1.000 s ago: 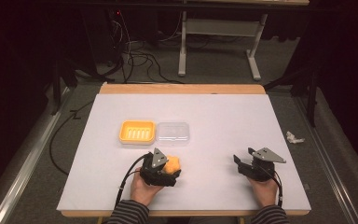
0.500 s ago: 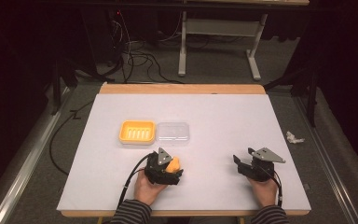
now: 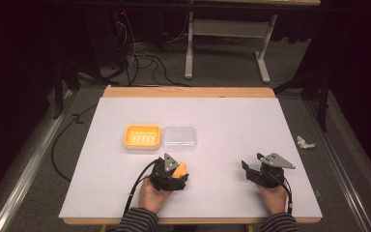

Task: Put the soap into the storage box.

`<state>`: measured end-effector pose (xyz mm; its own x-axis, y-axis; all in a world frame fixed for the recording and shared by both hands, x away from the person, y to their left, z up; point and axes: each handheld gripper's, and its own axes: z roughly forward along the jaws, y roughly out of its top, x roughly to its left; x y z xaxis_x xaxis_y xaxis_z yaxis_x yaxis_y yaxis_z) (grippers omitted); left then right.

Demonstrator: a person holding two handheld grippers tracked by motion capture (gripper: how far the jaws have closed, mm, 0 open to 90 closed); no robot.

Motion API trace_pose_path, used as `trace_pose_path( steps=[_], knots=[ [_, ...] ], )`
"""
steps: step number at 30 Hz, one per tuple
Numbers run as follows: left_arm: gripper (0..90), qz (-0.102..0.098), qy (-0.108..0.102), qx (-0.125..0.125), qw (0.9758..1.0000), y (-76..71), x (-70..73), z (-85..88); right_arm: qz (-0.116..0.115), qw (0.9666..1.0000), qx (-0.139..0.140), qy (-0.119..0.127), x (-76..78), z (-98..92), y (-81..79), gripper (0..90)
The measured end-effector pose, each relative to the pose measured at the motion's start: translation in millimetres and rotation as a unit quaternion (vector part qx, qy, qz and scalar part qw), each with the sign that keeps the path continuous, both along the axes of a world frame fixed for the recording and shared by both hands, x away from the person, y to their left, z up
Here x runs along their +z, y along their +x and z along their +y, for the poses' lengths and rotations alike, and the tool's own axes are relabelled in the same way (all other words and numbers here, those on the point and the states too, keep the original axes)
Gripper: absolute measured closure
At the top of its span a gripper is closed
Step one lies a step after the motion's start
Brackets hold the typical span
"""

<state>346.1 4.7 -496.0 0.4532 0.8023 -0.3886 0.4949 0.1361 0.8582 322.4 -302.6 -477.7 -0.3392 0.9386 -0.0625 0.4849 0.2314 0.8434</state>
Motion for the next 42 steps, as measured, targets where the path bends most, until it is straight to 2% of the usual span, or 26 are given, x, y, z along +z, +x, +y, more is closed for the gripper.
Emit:
trace_pose_path(
  steps=[10,20,29,42],
  knots=[
    [25.8,-0.007,0.006,-0.005,0.9999,-1.5,0.3,0.6,0.000,1.0000,-0.001,0.000,-0.3,0.4,0.3,32.0],
    [25.8,-0.011,0.002,-0.010,0.9999,-3.8,2.2,3.6,0.001,1.0000,-0.001,-0.002,-0.3,0.7,0.6,31.9],
    [25.9,-0.009,-0.017,-0.005,0.9998,-4.9,5.4,8.5,0.002,1.0000,0.003,-0.006,-0.3,1.2,0.8,31.9],
    [26.1,-0.014,-0.031,0.000,0.9994,-6.7,14.5,17.0,0.002,1.0000,0.001,-0.005,-0.2,1.5,0.4,31.6]
  ],
)
